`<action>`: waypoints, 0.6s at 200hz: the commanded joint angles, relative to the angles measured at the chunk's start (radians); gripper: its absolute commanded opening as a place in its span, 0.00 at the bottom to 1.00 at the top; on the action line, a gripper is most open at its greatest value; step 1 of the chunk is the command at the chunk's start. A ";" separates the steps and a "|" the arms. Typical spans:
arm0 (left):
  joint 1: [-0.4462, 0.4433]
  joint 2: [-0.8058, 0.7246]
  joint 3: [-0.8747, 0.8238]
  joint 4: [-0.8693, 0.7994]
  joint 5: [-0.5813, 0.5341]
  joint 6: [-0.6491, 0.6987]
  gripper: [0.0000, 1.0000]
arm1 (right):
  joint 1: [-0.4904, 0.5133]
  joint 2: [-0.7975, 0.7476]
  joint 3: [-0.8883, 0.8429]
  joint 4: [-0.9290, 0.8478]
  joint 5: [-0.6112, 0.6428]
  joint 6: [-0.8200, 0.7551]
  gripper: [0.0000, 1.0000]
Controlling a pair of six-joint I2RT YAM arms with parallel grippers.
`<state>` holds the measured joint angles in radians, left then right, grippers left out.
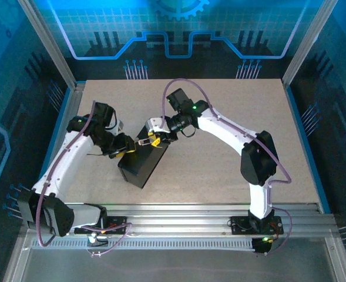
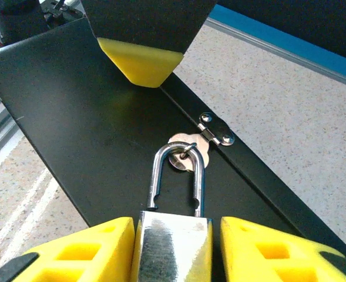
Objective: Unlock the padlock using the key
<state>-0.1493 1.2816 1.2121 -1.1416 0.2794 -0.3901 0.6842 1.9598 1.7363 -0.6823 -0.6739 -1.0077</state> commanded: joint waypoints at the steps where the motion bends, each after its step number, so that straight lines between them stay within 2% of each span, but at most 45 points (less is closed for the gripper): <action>1: 0.008 -0.021 -0.022 0.005 0.030 0.014 0.45 | -0.001 0.040 0.060 -0.121 -0.036 0.021 0.38; 25: 0.008 -0.023 -0.024 0.009 0.035 0.003 0.45 | -0.029 0.065 0.143 -0.186 -0.101 0.147 0.27; 46: 0.008 -0.024 -0.022 0.015 0.044 -0.007 0.44 | -0.043 0.054 0.153 -0.174 -0.153 0.295 0.19; 67: 0.007 -0.021 -0.025 0.025 0.057 -0.010 0.43 | -0.038 0.000 0.080 -0.073 -0.194 0.440 0.14; 83: 0.008 -0.017 -0.029 0.033 0.071 -0.015 0.42 | -0.039 -0.044 0.015 0.055 -0.191 0.610 0.10; 120: 0.004 -0.022 -0.043 0.070 0.114 -0.038 0.40 | -0.041 -0.057 -0.013 0.179 -0.165 0.916 0.06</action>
<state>-0.1493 1.2816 1.1877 -1.1004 0.3298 -0.3973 0.6464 1.9575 1.7287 -0.6697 -0.7895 -0.3748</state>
